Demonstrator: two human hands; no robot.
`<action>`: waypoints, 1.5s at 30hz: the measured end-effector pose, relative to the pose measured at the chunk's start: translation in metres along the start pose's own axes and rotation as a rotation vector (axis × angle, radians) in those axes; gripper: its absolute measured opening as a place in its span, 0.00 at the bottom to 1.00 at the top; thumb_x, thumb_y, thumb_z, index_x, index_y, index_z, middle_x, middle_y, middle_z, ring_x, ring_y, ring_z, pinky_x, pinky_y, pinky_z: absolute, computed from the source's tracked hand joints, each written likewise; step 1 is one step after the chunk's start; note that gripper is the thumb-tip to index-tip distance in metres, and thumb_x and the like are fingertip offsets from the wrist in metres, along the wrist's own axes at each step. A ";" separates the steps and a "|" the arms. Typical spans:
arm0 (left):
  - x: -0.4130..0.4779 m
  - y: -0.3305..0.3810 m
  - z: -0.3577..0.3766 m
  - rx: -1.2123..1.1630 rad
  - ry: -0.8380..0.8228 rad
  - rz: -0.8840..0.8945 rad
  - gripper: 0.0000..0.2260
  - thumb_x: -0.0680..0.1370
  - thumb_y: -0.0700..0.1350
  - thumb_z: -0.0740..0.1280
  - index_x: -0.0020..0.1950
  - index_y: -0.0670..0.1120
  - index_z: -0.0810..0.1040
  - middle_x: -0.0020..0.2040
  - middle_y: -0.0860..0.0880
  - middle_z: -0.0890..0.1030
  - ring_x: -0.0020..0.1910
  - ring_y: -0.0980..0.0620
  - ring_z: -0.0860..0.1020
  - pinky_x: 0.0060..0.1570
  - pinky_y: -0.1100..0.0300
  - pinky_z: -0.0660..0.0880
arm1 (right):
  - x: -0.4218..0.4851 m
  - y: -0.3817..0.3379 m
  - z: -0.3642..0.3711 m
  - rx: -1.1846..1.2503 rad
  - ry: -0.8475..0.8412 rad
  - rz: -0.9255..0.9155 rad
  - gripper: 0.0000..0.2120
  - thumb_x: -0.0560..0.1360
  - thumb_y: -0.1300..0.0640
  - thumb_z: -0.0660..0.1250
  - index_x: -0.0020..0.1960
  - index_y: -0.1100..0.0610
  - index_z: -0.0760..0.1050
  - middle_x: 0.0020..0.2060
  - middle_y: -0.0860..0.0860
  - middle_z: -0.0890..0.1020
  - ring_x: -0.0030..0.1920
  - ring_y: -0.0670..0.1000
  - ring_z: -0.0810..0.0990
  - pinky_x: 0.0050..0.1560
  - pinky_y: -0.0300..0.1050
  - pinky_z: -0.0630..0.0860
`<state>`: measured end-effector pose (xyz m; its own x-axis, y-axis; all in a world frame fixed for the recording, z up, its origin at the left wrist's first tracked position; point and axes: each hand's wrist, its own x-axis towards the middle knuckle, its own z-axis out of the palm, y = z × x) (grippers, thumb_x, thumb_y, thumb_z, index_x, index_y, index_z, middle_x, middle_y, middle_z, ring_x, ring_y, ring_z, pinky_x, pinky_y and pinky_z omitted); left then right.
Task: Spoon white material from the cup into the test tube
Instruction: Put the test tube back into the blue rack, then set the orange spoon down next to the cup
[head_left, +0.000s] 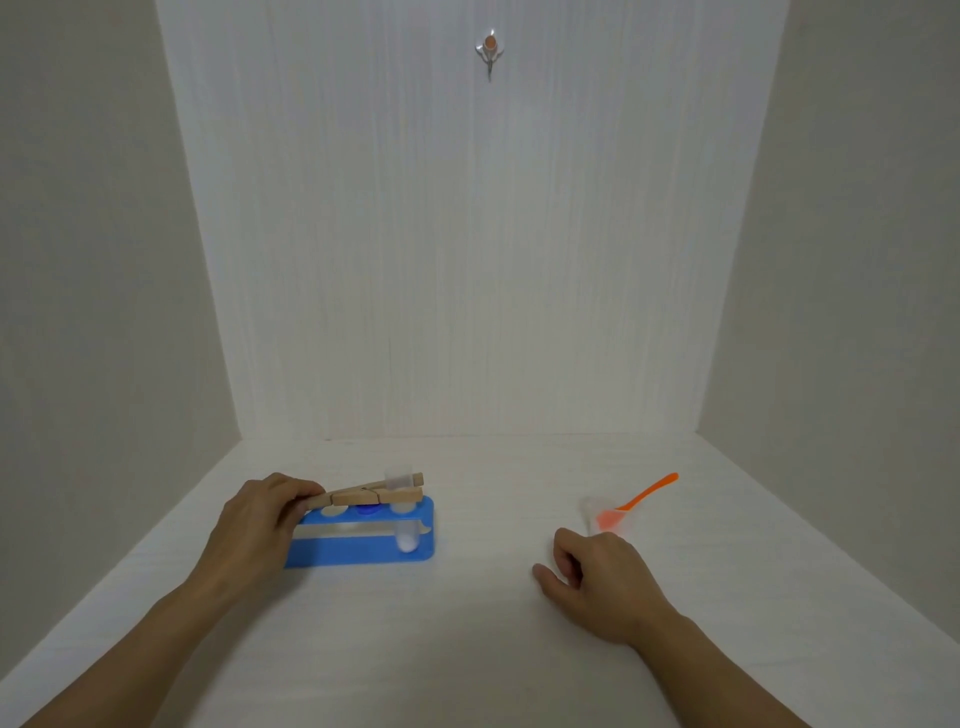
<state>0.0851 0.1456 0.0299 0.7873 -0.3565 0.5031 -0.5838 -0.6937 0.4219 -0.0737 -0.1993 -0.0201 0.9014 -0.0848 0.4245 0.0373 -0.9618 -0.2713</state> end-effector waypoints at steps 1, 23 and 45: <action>0.000 0.000 0.000 0.007 0.003 -0.004 0.12 0.79 0.38 0.60 0.53 0.48 0.81 0.47 0.49 0.81 0.47 0.48 0.74 0.47 0.55 0.70 | 0.000 0.000 0.000 0.000 0.000 0.000 0.19 0.71 0.37 0.60 0.32 0.46 0.57 0.22 0.45 0.67 0.25 0.47 0.66 0.29 0.34 0.59; -0.023 0.123 0.060 -0.327 -0.086 0.319 0.06 0.78 0.52 0.60 0.51 0.59 0.76 0.44 0.64 0.76 0.48 0.62 0.74 0.46 0.73 0.70 | 0.000 -0.004 -0.005 0.014 -0.008 -0.004 0.15 0.72 0.39 0.60 0.37 0.48 0.64 0.24 0.43 0.70 0.27 0.44 0.68 0.31 0.35 0.63; -0.026 0.124 0.123 -0.467 -0.144 0.082 0.09 0.77 0.45 0.63 0.38 0.57 0.72 0.34 0.56 0.76 0.38 0.59 0.74 0.37 0.65 0.72 | 0.002 0.024 -0.058 0.286 0.974 0.248 0.03 0.74 0.51 0.63 0.44 0.49 0.75 0.29 0.47 0.76 0.34 0.48 0.75 0.34 0.31 0.68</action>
<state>0.0166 -0.0077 -0.0241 0.7349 -0.5038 0.4539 -0.6460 -0.3166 0.6946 -0.0957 -0.2372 0.0243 0.1648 -0.5670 0.8071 0.1134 -0.8019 -0.5866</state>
